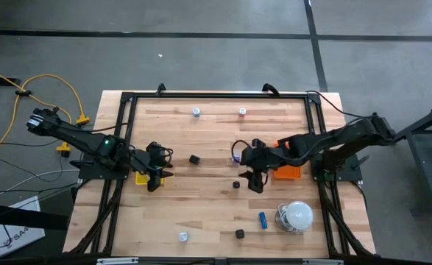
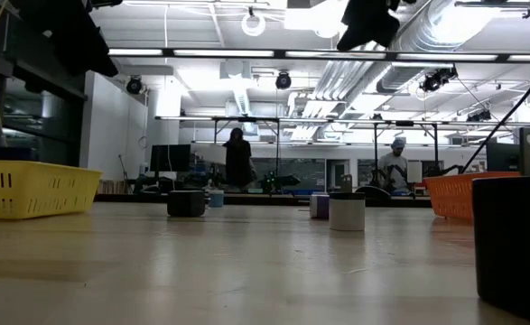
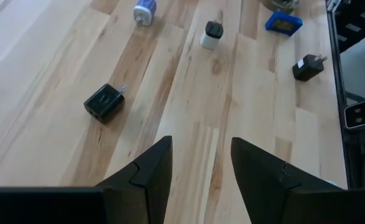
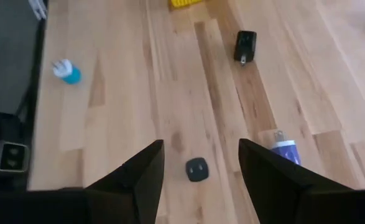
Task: Pick & Place Office items
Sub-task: Put the blue digital timer into the yellow bin
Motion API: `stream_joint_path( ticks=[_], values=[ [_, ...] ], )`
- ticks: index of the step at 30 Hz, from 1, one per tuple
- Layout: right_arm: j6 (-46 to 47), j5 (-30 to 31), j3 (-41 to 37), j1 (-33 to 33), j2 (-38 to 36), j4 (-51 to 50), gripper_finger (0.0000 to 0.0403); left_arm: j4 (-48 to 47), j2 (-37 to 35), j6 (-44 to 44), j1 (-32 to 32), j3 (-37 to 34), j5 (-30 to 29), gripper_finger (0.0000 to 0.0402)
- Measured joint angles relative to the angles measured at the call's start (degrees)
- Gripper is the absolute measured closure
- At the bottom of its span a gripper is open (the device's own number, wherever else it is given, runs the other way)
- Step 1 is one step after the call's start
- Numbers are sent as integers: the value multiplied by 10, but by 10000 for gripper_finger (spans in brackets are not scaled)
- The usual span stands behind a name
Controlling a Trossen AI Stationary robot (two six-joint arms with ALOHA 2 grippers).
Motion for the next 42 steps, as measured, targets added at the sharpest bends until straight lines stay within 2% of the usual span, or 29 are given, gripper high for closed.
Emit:
stream_joint_path(
  ticks=[6,10,16,20,28,34,38,42],
  values=[
    [34,-40,2,0,1,-3,210,16,0,0,0,0,0,243],
    [44,-89,2,5,6,13,210,25,0,0,0,0,0,243],
    [1,-137,1,29,19,97,210,28,0,0,0,0,0,243],
    [-23,-149,4,35,36,151,210,28,0,0,0,0,-1,243],
    [-55,-140,116,31,98,67,210,30,0,0,0,-1,0,243],
    [-52,-112,190,45,173,-42,210,36,0,0,0,-1,0,243],
    [6,-80,215,66,218,-119,210,44,0,0,0,-1,0,243],
    [132,-65,240,91,249,-168,213,49,0,0,0,-1,0,243]
  ],
)
